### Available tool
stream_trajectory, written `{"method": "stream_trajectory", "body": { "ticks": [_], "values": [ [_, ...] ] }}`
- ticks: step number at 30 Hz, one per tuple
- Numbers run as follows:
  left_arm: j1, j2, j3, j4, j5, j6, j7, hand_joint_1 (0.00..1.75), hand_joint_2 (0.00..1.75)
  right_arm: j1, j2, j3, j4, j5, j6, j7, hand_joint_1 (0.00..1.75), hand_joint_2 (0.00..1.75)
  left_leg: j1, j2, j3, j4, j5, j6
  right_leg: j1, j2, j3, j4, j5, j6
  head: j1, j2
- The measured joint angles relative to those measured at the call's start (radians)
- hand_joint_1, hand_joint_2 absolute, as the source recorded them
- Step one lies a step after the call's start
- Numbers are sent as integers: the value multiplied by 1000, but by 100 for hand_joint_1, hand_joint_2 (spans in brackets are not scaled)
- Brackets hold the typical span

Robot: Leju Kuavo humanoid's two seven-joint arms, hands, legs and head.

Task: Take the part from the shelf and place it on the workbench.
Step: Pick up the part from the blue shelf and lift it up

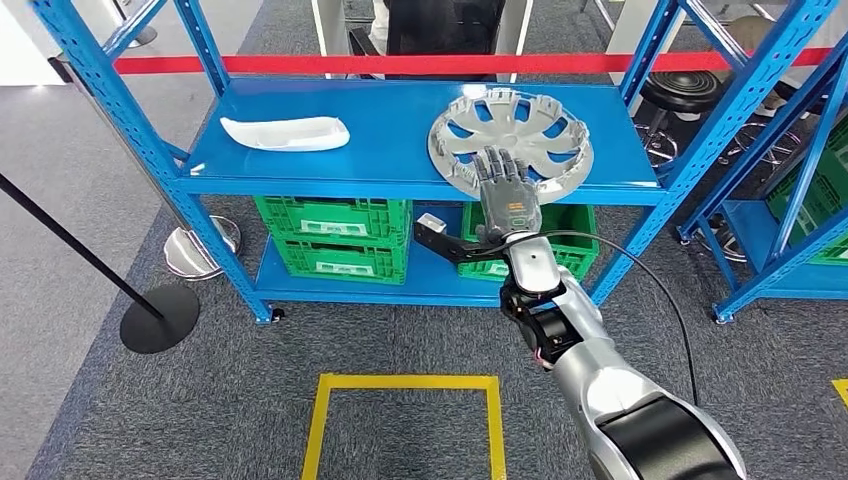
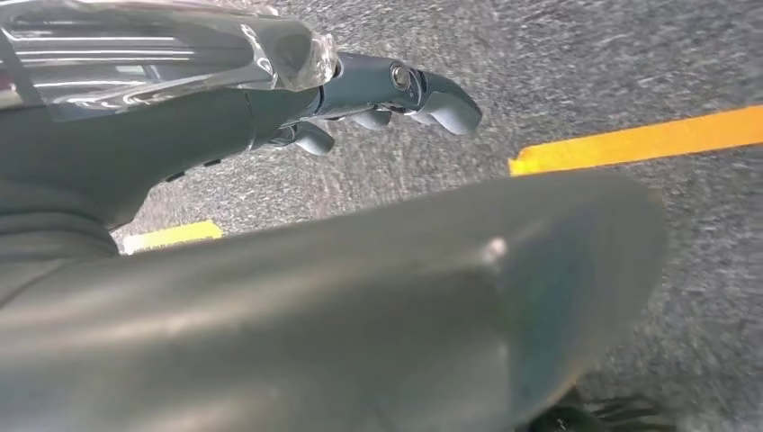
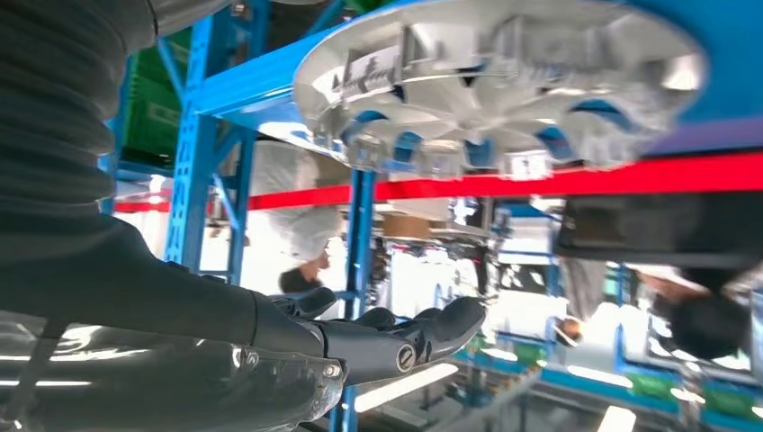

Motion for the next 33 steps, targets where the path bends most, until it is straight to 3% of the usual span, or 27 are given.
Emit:
{"method": "stream_trajectory", "body": {
  "ticks": [1,2,4,6,7,9,10,11,13,14,15,18,19,20,22,23,24,26,27,28,29,31,32,33],
  "values": [
    [1,2,-2,0,-1,-1,0,0,0,1,-5,1,4,2,9,15,0,175,3,0,14,1,-12,-9,-2,-4,22,-67,32,5,0,0],
    [0,3,-4,0,-2,-2,0,0,0,3,-11,3,9,2,18,27,0,175,4,0,22,1,-23,-18,-1,-8,41,-117,48,2,1,0],
    [0,5,-5,0,-4,-3,0,0,0,11,-25,4,17,-4,29,46,0,175,4,1,31,-1,-37,-34,5,-11,52,-148,39,-17,-1,0],
    [-1,4,-8,0,-5,-4,0,0,0,18,-42,3,18,-11,30,59,0,175,5,2,20,22,-26,-44,4,-9,66,-151,25,-41,-2,0],
    [-3,3,-9,0,-4,-4,0,0,0,19,-51,1,19,-13,28,62,0,175,6,3,-3,65,-6,-49,2,-8,78,-153,15,-49,-3,0],
    [-3,3,-12,0,-4,-4,0,0,0,26,-62,-1,22,-15,25,64,0,175,7,5,-93,197,16,-56,-1,-4,113,-164,-7,-58,-5,0],
    [-2,2,-13,0,-4,-4,0,0,0,33,-66,-2,24,-16,25,64,0,175,6,6,-143,259,1,-59,-1,-3,134,-169,-20,-61,-5,0],
    [0,2,-13,0,-4,-4,0,0,0,39,-69,-2,27,-17,25,64,0,175,6,7,-188,298,-35,-60,-1,0,155,-174,-33,-62,-5,0],
    [5,3,-14,0,-5,-4,-1,0,0,47,-73,-2,30,-22,25,66,0,175,3,7,-244,297,-110,-57,-1,6,200,-181,-64,-63,-5,0],
    [7,3,-14,0,-5,-4,-1,0,0,48,-75,-3,31,-24,25,67,0,175,0,7,-257,260,-118,-52,0,8,224,-183,-81,-63,-6,0],
    [9,4,-15,0,-5,-4,-3,0,0,48,-76,-3,32,-26,25,69,0,175,-6,7,-262,205,-87,-43,1,10,249,-185,-99,-62,-6,0],
    [21,10,-18,0,-6,-2,-14,0,0,54,-80,-5,38,-30,29,72,0,175,-29,-7,-259,32,174,-7,7,19,300,-188,-147,-50,-6,0],
    [23,12,-19,0,-6,1,-19,0,0,54,-82,-6,39,-31,29,72,0,175,-33,-12,-257,11,225,-2,7,23,307,-193,-159,-44,-6,0],
    [23,13,-20,0,-7,4,-22,0,0,50,-84,-8,38,-33,29,73,0,175,-35,-15,-254,8,231,-1,8,26,315,-202,-169,-37,-7,0],
    [18,14,-22,0,-8,10,-28,0,0,43,-93,-13,35,-36,28,74,0,175,-31,-11,-241,9,207,4,8,22,328,-209,-186,-28,-7,0],
    [17,13,-23,0,-8,11,-29,0,0,40,-97,-15,34,-37,28,73,0,175,-29,-11,-231,5,197,9,9,17,322,-186,-202,-24,-5,0],
    [17,13,-25,0,-8,12,-30,0,0,42,-100,-17,35,-37,28,73,0,175,-26,-10,-218,2,186,13,9,11,300,-137,-227,-21,-3,0],
    [20,10,-27,0,-8,14,-30,0,0,54,-105,-19,38,-38,28,71,0,175,-26,-11,-194,2,164,19,11,6,215,9,-281,-18,-2,0],
    [22,8,-28,1,-8,14,-30,0,0,60,-106,-19,40,-38,28,70,0,175,-26,-11,-182,2,153,20,11,5,171,67,-288,-17,-2,0],
    [24,7,-29,1,-8,14,-30,0,0,65,-107,-19,42,-38,28,70,0,175,-26,-13,-169,2,144,20,11,5,139,92,-270,-17,-2,0],
    [25,6,-29,1,-8,14,-30,0,0,67,-108,-19,43,-39,28,69,0,175,-26,-15,-157,2,135,19,11,5,124,77,-228,-17,-2,0],
    [26,6,-29,1,-8,14,-30,0,0,67,-112,-20,44,-40,28,69,0,175,-26,-19,-136,2,119,15,11,5,130,-44,-108,-20,-1,0],
    [26,5,-29,1,-8,14,-30,0,0,67,-115,-21,45,-40,29,69,0,175,-28,-21,-129,3,113,12,12,4,141,-107,-62,-23,-3,0],
    [26,5,-29,1,-8,14,-30,0,0,66,-116,-21,45,-40,29,69,0,175,-29,-23,-127,5,108,8,13,4,151,-152,-36,-27,-3,0]
  ]
}}
